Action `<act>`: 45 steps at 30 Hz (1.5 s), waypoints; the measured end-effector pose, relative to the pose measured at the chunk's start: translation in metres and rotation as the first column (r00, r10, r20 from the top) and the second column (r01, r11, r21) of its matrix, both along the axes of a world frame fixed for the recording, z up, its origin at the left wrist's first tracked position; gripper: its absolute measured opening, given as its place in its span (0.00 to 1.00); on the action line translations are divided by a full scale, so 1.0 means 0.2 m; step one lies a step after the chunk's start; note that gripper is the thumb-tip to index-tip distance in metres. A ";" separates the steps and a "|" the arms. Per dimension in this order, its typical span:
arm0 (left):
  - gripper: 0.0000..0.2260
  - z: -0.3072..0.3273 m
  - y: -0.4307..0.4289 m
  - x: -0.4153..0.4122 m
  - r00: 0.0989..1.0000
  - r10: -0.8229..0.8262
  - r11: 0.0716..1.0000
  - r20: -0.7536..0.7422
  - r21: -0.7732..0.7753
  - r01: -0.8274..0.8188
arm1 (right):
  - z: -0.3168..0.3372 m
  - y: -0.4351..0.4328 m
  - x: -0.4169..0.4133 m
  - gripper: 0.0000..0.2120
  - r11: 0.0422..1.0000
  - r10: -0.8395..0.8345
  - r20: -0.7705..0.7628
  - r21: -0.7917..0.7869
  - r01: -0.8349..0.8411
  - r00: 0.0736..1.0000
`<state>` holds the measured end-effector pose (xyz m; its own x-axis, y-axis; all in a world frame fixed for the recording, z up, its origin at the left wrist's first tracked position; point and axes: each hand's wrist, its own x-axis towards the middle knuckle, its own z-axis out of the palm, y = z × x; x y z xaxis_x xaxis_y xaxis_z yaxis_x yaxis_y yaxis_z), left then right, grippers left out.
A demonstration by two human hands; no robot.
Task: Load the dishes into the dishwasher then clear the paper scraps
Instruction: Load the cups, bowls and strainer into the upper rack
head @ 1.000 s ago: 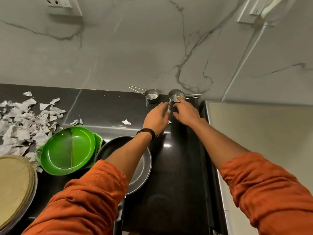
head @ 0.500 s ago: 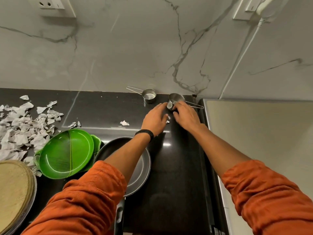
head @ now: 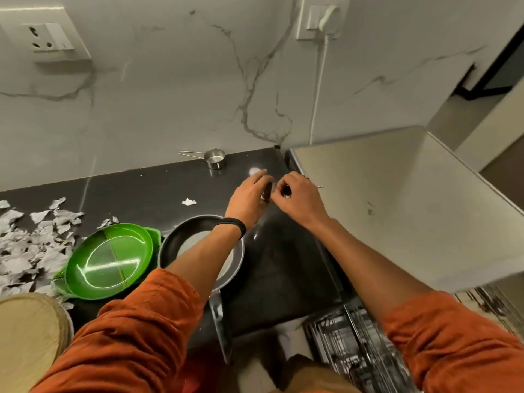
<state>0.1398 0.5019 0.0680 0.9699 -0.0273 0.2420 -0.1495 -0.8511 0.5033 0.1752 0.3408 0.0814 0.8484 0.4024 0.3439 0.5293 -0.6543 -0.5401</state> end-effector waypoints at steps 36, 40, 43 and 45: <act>0.24 -0.26 -2.44 -0.67 0.623 -0.759 0.649 -0.192 -0.316 0.693 | -0.41 -2.26 -1.40 0.44 0.531 -0.847 -0.097 -0.192 0.825 0.522; 0.24 -0.43 -2.79 -0.65 0.637 -0.734 0.676 -0.236 -0.341 0.653 | -0.58 -2.58 -1.36 0.43 0.489 -0.868 -0.219 -0.217 0.845 0.446; 0.24 -0.58 -3.02 -0.61 0.643 -0.705 0.709 -0.298 -0.329 0.624 | -0.74 -2.77 -1.32 0.40 0.446 -0.864 -0.335 -0.161 0.880 0.376; 0.26 -0.69 -3.17 -0.57 0.635 -0.697 0.717 -0.333 -0.340 0.608 | -0.87 -2.90 -1.27 0.40 0.421 -0.854 -0.395 -0.141 0.896 0.339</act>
